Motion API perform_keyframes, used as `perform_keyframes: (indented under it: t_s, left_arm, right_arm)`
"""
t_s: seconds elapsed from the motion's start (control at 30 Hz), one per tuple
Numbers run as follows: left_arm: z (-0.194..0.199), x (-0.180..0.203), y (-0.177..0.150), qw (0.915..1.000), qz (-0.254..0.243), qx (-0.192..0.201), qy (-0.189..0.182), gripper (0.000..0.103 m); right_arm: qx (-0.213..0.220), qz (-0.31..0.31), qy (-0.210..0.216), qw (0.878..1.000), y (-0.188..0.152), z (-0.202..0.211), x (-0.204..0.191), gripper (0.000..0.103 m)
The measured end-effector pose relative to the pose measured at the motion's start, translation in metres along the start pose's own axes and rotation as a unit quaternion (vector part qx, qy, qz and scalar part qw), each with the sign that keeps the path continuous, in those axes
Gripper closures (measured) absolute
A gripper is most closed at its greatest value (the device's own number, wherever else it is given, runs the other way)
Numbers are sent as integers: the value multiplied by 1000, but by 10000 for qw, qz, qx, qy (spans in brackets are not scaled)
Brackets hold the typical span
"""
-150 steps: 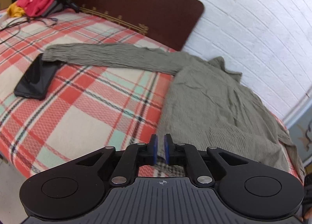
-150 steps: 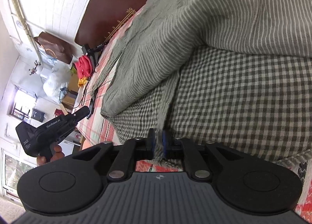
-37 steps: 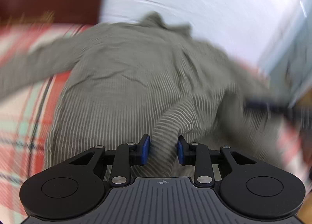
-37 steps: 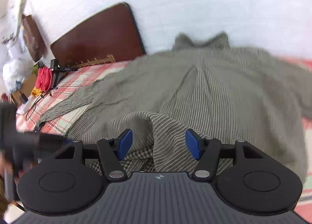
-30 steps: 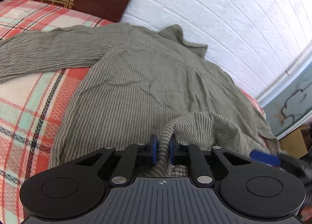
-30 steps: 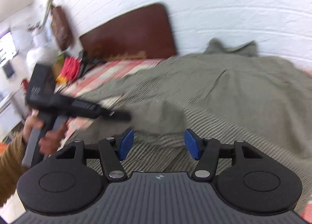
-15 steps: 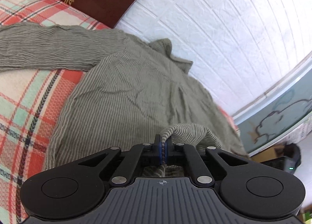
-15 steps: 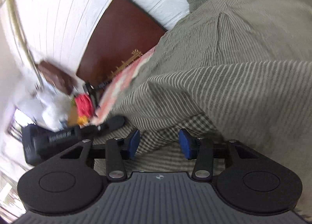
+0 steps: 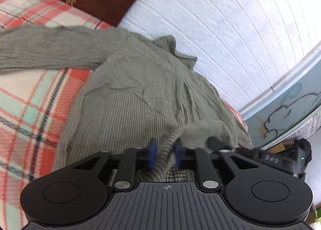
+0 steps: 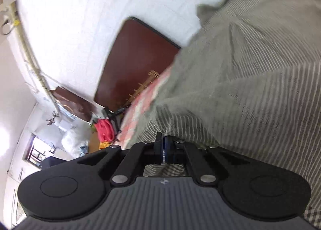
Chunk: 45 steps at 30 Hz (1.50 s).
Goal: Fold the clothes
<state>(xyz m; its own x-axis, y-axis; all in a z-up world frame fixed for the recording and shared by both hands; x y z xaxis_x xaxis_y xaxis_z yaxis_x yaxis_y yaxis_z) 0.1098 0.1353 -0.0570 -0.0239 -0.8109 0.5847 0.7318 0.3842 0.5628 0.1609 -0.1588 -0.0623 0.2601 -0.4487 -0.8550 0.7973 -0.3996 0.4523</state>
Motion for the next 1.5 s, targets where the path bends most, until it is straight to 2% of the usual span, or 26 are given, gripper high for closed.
perform_keyframes:
  t_s: [0.03,0.13,0.33,0.43,0.53,0.57,0.63,0.7,0.8,0.93,1.0,1.07,1.1,1.13,1.17,1.2,1.33,1.5]
  left_arm:
    - [7,0,-2,10000,-28,76,35,49]
    - [33,3,-15,9994,-175,284,115,49]
    - [71,12,-69,9989,-228,350,-195,45]
    - [60,9,-99,9995,-24,319,44,45]
    - [38,-3,-109,9966,709,377,160,45]
    - [35,-6,-110,9946,879,495,240,45]
    - [30,-6,-109,9888,1011,857,684,44]
    - [32,-2,-110,9845,944,1200,865,41]
    - [38,-5,-111,9816,1129,1471,458,34]
    - [41,-17,-105,9712,1639,1726,96,29]
    - [38,-20,-102,9673,1832,1753,-36,29]
    - [35,-22,-99,9648,1920,1798,-2,30]
    - [33,-23,-98,9639,1940,1822,44,32]
    - [32,-23,-96,9630,1959,1847,91,41]
    - [31,-23,-95,9636,1945,1832,103,55]
    - [30,-24,-94,9642,1929,1815,113,85]
    - [50,-17,-90,9646,1686,2024,105,89]
    - [98,-3,-82,9621,1455,2287,-305,90]
  right_arm:
    - [51,43,58,10000,2,3,-4,102]
    - [192,217,217,9993,9,11,-18,102]
    - [326,417,406,9978,17,18,-32,102]
    - [336,439,468,9974,19,19,-36,102]
    - [327,414,523,9972,17,23,-38,102]
    - [324,420,524,9972,16,25,-39,102]
    - [308,464,521,9971,15,29,-41,102]
    - [318,529,502,9968,14,36,-43,102]
    - [341,594,468,9966,14,41,-44,102]
    - [302,593,456,9967,13,41,-42,102]
    - [274,589,453,9969,12,40,-41,102]
    - [266,558,453,9971,10,40,-40,102]
    - [266,543,450,9972,10,40,-39,102]
    - [267,535,444,9972,10,40,-39,102]
    - [261,535,438,9973,9,41,-39,102]
    - [255,535,431,9973,9,41,-39,102]
    - [169,557,414,9974,6,42,-40,102]
    - [-141,572,75,9982,-1,39,-37,101]
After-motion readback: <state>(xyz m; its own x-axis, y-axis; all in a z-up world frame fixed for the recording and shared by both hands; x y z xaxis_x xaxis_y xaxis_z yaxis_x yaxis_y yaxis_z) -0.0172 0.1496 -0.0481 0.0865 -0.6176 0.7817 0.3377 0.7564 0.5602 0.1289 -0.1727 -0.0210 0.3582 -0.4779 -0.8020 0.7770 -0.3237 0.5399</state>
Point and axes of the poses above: each gripper's, at about its wrist camera, not at the fingertips, and z roughly against the way its jaws point, x to its right, y to its top, the point moved 2 cm from there along -z, roughly the way its jaws point, and after that the axes turned 4 degrees about y, right-handed, at the moved point
